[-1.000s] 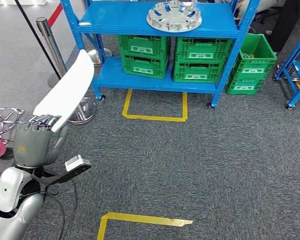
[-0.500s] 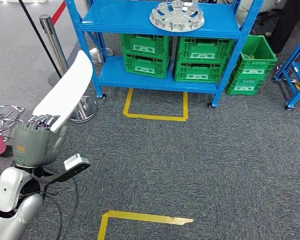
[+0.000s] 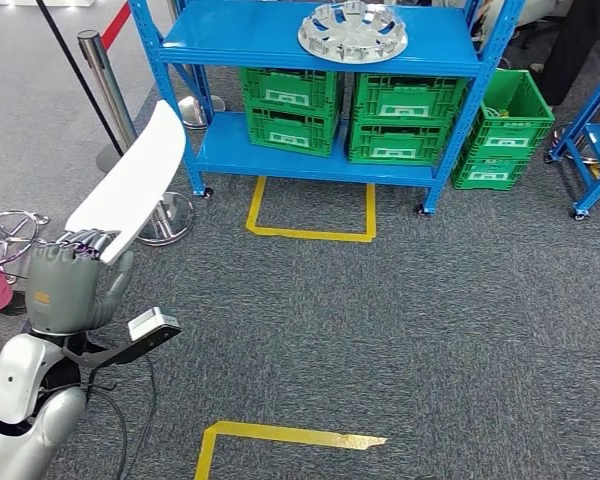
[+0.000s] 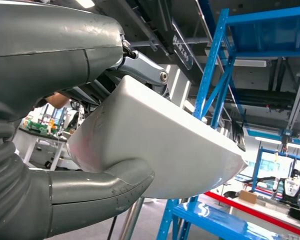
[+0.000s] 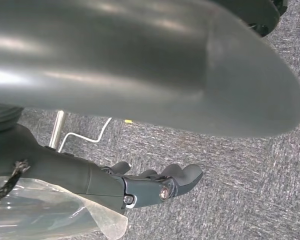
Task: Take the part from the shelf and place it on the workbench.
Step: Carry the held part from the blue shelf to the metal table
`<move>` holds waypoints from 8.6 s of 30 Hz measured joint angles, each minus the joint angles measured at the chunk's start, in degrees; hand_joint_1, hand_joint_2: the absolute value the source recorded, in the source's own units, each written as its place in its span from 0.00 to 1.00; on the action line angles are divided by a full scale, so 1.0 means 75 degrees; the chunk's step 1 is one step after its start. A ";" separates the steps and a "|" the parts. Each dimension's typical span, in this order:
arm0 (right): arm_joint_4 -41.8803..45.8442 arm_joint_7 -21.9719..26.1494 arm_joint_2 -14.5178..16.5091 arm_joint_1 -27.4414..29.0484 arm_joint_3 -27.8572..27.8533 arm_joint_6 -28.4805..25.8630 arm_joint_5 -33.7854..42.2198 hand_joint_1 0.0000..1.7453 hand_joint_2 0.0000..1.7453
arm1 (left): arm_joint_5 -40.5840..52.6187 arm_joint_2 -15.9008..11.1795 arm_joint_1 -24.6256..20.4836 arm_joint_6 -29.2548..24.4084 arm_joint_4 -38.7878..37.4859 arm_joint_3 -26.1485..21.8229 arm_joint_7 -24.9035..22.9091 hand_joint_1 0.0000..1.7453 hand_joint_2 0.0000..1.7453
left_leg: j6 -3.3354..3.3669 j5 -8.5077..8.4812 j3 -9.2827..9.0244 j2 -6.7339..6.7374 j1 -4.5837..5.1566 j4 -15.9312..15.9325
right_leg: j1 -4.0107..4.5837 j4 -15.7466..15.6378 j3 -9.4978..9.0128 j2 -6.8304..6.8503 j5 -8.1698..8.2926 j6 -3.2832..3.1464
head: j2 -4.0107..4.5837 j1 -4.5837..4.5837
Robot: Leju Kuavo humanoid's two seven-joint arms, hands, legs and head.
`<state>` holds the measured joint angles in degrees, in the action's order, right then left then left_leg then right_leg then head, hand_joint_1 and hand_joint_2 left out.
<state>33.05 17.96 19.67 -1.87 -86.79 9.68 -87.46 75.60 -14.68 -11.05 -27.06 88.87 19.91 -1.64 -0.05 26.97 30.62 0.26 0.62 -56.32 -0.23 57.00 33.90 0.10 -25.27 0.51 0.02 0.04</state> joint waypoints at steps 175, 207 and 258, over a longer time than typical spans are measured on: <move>0.2480 -0.2694 -0.0020 0.2538 0.7018 -0.0189 0.5555 0.00 0.00 | 0.0035 -0.0026 -0.0030 -0.0079 -0.0180 -0.0356 0.0044 1.00 1.00 | -0.0140 0.0731 0.1357 -0.0126 -0.0100 -0.2043 | -0.0043 0.0159 -0.0251 0.0056 -0.0462 -0.0146 | -0.0001 -0.0106; 0.2407 -0.2554 -0.0015 0.2502 0.6951 -0.0214 0.5303 0.00 0.00 | 0.0070 -0.0020 -0.0088 -0.0009 -0.0239 -0.0367 0.0042 1.00 1.00 | -0.0183 0.0807 0.1539 -0.0098 -0.0134 -0.2399 | -0.0072 0.0149 -0.0242 0.0181 -0.0482 -0.0119 | 0.0000 -0.0122; 0.2414 -0.2648 -0.0030 0.2524 0.6925 -0.0131 0.5486 0.00 0.00 | 0.0091 -0.0018 -0.0107 0.0024 -0.0219 -0.0359 0.0017 1.00 1.00 | 0.0140 -0.0125 0.0365 -0.0859 -0.0113 -0.0140 | -0.0104 0.0280 -0.0051 -0.0539 -0.0399 0.0133 | -0.0002 -0.0069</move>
<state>51.15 -1.91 19.45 17.06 -34.85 8.70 -46.32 76.29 -14.81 -11.85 -26.88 87.23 17.22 -1.51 1.00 26.03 33.36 -6.19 -0.23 -57.37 -1.01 59.09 33.52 -3.94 -28.26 1.51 0.01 -0.47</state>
